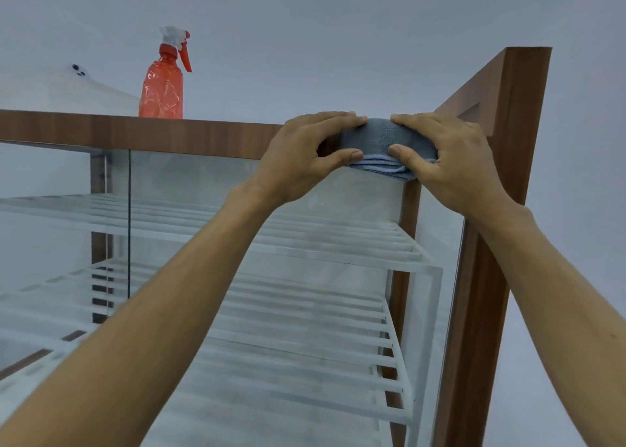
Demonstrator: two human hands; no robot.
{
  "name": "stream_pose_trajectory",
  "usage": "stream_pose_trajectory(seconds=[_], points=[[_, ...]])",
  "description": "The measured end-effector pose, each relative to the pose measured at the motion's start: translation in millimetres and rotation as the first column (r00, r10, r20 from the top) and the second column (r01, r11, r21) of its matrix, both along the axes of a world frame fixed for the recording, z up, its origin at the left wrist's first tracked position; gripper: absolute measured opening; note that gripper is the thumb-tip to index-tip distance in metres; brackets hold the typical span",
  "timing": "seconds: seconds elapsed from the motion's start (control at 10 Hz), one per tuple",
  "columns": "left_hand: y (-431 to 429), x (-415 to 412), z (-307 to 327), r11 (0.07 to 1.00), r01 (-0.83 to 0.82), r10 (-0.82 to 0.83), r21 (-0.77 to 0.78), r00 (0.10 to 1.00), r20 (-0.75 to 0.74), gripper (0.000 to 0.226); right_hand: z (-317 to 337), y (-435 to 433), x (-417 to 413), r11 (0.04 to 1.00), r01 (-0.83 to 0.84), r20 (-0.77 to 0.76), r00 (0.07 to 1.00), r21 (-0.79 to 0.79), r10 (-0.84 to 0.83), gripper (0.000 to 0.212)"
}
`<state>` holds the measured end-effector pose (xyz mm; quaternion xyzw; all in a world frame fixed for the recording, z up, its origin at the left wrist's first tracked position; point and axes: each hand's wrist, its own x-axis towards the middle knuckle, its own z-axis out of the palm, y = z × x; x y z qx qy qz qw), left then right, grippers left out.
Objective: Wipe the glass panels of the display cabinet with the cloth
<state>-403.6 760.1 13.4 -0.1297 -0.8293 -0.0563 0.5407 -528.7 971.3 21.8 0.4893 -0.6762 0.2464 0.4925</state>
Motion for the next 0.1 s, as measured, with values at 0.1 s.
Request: stream_pose_trajectory(seconds=[0.1], points=[[-14.5, 20.7, -5.4, 1.000, -0.023, 0.023, 0.004, 1.000, 0.003, 0.052, -4.7, -1.2, 14.4, 0.991, -0.074, 0.019, 0.997, -0.111, 0.077, 0.051]])
